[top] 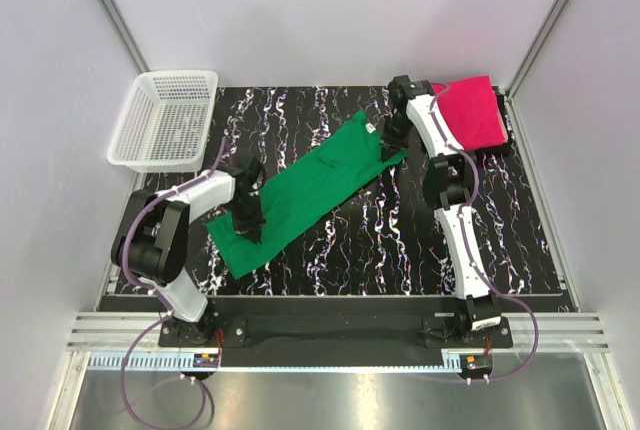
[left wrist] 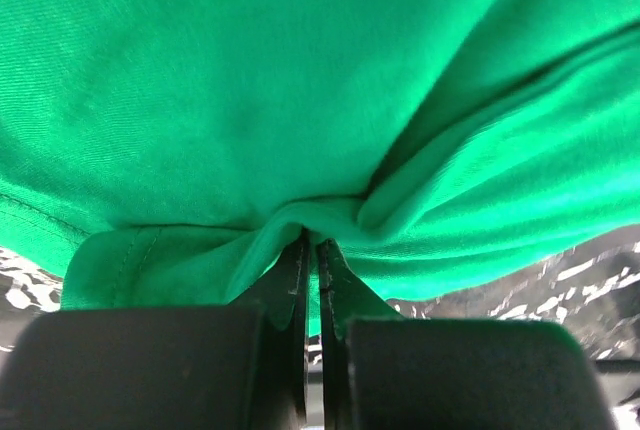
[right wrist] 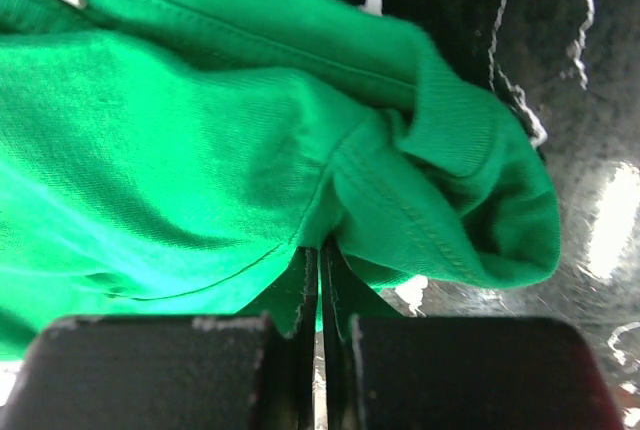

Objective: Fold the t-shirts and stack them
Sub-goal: Fold the tshirt

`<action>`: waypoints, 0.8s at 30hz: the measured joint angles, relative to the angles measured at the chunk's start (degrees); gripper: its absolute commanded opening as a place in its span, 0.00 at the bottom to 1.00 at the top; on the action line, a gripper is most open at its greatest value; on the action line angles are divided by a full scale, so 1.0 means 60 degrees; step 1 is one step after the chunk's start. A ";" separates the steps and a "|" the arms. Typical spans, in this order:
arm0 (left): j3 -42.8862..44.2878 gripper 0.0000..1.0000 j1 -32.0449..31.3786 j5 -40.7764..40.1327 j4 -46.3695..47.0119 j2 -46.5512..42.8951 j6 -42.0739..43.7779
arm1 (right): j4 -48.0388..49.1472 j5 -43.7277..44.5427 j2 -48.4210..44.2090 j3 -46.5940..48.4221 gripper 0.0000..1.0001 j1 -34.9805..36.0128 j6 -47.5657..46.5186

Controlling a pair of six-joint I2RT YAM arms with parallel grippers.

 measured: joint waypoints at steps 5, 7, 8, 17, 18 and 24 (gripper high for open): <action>-0.0007 0.00 -0.1122 0.0237 -0.0284 0.0051 -0.0040 | 0.0233 -0.0492 0.0200 0.0306 0.00 -0.0124 0.0266; 0.0033 0.00 -0.1668 0.0474 -0.0415 0.0135 -0.0153 | 0.0415 -0.0721 0.0255 0.0346 0.00 -0.0182 0.0419; 0.0098 0.00 -0.1923 0.0576 -0.0499 0.0226 -0.0219 | 0.0543 -0.0878 0.0277 0.0350 0.00 -0.0222 0.0506; 0.0838 0.00 -0.3504 0.1235 -0.0863 0.1002 -0.0903 | 0.1417 -0.2284 0.0652 0.0561 0.00 -0.0484 0.1195; 0.0925 0.00 -0.3687 0.1315 -0.0860 0.1082 -0.0973 | 0.1508 -0.2412 0.0681 0.0561 0.00 -0.0492 0.1220; 0.1472 0.00 -0.4437 0.1701 -0.0896 0.1599 -0.1228 | 0.1956 -0.2954 0.0776 0.0561 0.00 -0.0492 0.1304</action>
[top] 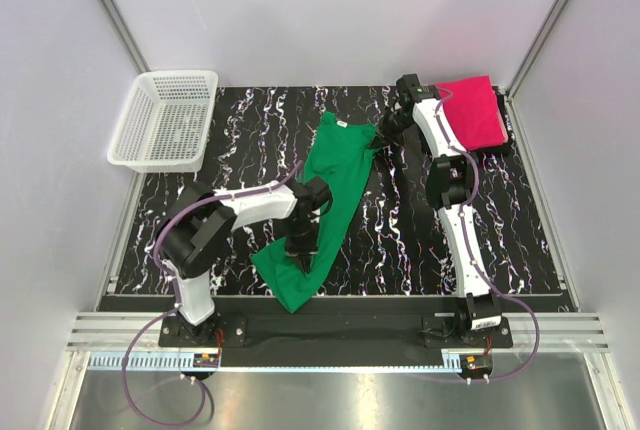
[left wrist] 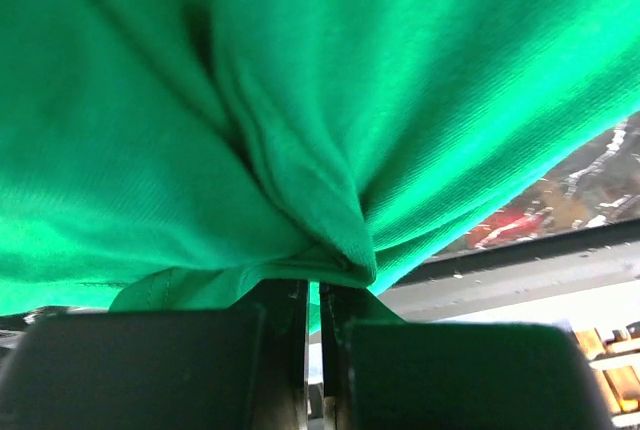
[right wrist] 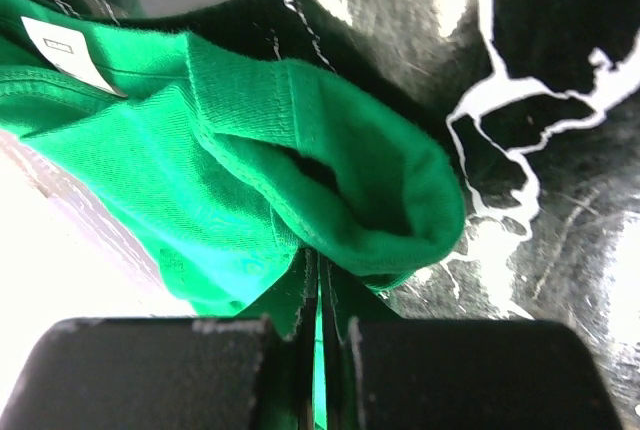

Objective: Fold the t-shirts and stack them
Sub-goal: Fold the tshirt

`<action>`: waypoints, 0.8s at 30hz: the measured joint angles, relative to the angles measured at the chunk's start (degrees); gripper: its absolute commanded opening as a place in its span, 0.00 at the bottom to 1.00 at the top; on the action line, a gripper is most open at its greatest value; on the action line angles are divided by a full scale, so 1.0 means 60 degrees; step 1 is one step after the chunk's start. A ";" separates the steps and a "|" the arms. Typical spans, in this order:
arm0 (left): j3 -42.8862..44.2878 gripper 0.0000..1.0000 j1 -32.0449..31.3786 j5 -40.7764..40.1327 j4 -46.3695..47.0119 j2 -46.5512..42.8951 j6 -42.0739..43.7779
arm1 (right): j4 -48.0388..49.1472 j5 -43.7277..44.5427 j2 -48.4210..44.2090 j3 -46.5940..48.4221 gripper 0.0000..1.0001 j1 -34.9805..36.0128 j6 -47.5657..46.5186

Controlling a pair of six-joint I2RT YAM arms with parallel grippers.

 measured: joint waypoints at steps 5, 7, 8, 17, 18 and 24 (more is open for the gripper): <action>0.0597 0.00 -0.0175 0.0353 -0.0193 0.0532 -0.0062 | 0.0124 -0.0058 0.0007 -0.0029 0.05 0.0000 -0.0091; 0.0721 0.10 -0.0215 0.0361 -0.0229 0.0605 -0.0087 | 0.0208 -0.0076 -0.0047 -0.0120 0.19 -0.0004 -0.0240; 0.0743 0.14 -0.0237 0.0339 -0.0211 0.0605 -0.0098 | 0.0266 -0.0025 -0.0135 -0.0229 0.22 -0.0004 -0.0350; 0.0747 0.47 0.0426 -0.0477 0.0208 -0.0401 -0.0157 | 0.0364 0.0627 -0.1825 -0.0841 0.32 -0.0565 -0.0940; 0.0747 0.48 0.0696 -0.0641 0.0255 -0.0783 -0.0131 | 0.0390 0.0561 -0.2335 -0.1177 0.33 -0.0667 -0.0943; 0.1683 0.55 0.2514 -0.1260 -0.0117 -0.2335 0.0510 | 0.0415 -0.0004 -0.6495 -0.4557 0.29 -0.0452 -0.1020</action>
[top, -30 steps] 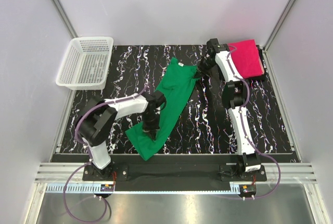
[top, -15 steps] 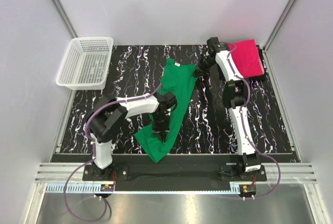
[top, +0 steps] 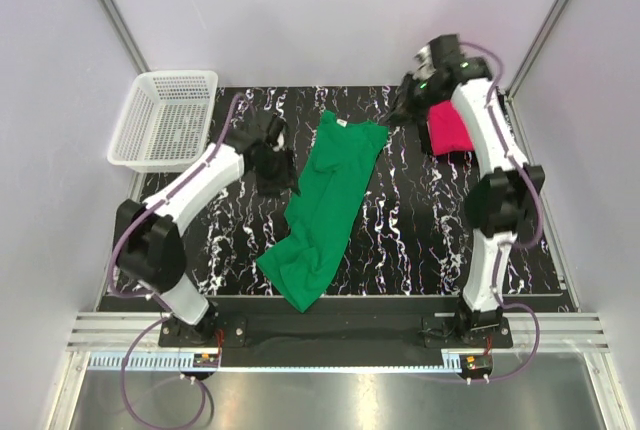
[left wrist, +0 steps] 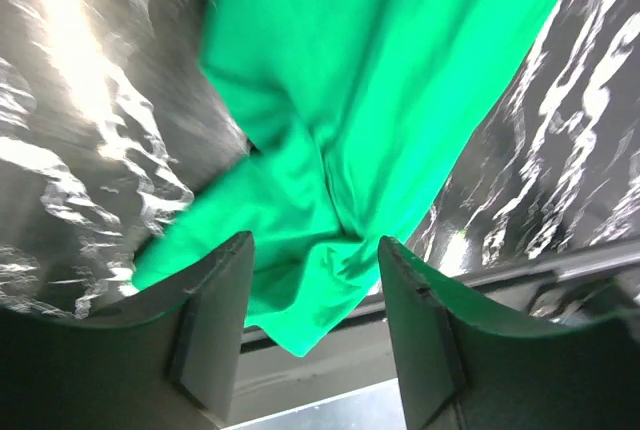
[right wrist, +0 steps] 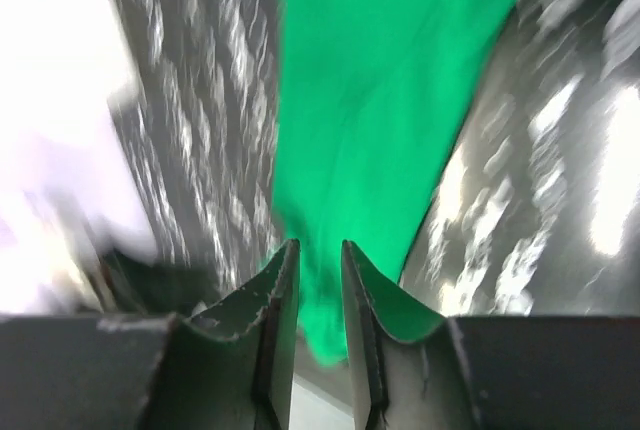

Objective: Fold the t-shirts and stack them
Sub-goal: Fold the tshirt

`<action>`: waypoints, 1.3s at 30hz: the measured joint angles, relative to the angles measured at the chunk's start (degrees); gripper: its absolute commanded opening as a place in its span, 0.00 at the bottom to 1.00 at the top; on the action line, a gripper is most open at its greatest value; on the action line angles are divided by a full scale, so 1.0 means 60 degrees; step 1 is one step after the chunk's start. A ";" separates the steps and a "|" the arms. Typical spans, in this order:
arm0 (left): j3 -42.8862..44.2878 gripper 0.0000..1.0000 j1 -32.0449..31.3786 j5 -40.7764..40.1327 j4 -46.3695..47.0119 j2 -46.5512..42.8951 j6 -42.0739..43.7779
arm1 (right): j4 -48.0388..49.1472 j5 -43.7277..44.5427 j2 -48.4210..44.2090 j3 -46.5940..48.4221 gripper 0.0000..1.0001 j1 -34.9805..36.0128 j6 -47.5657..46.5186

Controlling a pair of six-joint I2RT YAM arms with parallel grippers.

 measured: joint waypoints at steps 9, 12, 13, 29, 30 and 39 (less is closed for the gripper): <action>0.7468 0.50 0.0783 0.0415 -0.1075 0.5402 0.1275 | 0.1668 -0.0637 -0.3595 -0.7843 0.38 0.4703 0.1282; 0.7985 0.49 0.1067 0.0918 -0.1483 0.6237 0.1060 | 0.1836 -0.0557 -0.4029 -0.9533 0.38 0.4801 0.1909; 0.8211 0.49 0.1180 0.0994 -0.1628 0.6451 0.0976 | 0.1872 -0.0521 -0.4200 -0.9817 0.38 0.4776 0.2055; 1.0331 0.47 0.1249 0.1883 -0.1745 0.8127 0.0379 | 0.3854 -0.0382 -0.4433 -1.0655 0.40 0.6178 0.3370; 1.0338 0.47 0.1220 0.1909 -0.1741 0.8233 0.0379 | 0.4014 -0.0382 -0.4320 -1.0768 0.41 0.6226 0.3428; 1.0896 0.46 0.1155 0.2098 -0.1632 0.9482 0.0346 | 0.4812 -0.0306 -0.3748 -1.1151 0.41 0.6630 0.3730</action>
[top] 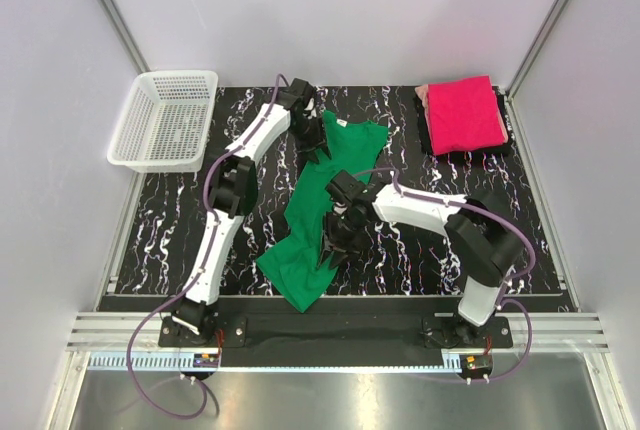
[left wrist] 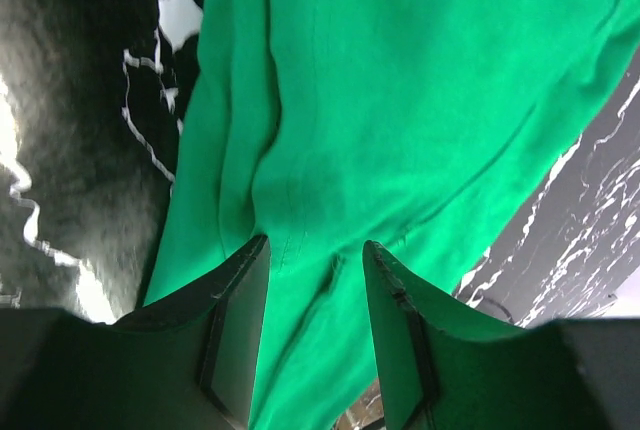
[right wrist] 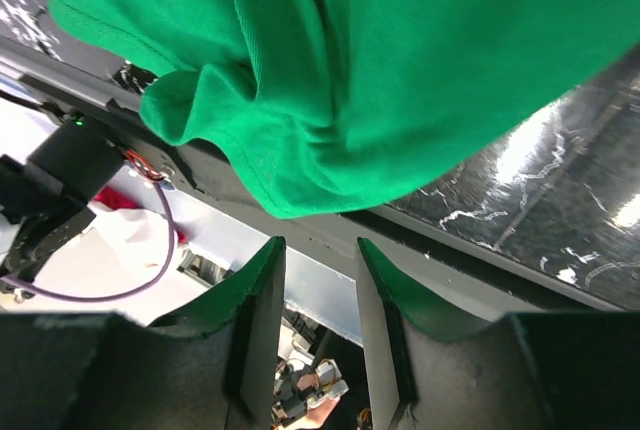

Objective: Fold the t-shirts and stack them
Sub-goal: Fold the tshirt

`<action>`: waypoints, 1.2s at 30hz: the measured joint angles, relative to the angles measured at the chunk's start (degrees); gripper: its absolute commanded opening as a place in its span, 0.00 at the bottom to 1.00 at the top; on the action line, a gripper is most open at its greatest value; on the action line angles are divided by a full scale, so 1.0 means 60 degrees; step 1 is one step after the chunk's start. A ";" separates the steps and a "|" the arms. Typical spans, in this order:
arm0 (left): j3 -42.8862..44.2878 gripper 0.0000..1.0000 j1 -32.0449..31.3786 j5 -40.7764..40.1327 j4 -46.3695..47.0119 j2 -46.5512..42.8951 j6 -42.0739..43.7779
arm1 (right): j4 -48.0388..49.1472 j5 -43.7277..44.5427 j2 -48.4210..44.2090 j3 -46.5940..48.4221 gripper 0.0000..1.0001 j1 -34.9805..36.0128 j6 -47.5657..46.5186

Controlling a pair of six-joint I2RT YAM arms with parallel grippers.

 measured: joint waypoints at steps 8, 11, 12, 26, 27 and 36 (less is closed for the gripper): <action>0.0233 0.44 -0.0022 0.0117 0.0160 0.0441 -0.0011 | 0.0357 0.0146 0.0900 0.0062 0.39 0.0645 0.0189; 0.0280 0.43 -0.0062 0.0117 0.0182 0.0466 -0.0011 | 0.0393 0.0175 0.1453 0.0222 0.36 0.0812 0.0259; 0.0299 0.42 -0.0080 0.0120 0.0186 0.0488 -0.0007 | 0.0382 0.0146 0.1599 0.0277 0.35 0.0845 0.0295; 0.0324 0.32 -0.0029 -0.0171 0.0091 0.0506 -0.0018 | 0.0022 0.0331 0.1938 0.0659 0.00 0.0885 0.0350; 0.0324 0.31 0.0004 -0.0193 0.0080 0.0506 -0.0018 | -0.0004 0.0342 0.1938 0.0659 0.00 0.0878 0.0350; 0.0321 0.30 0.0612 -0.0342 -0.0047 0.0506 -0.0040 | -0.0612 0.0408 0.1927 0.0652 0.00 0.0011 0.0164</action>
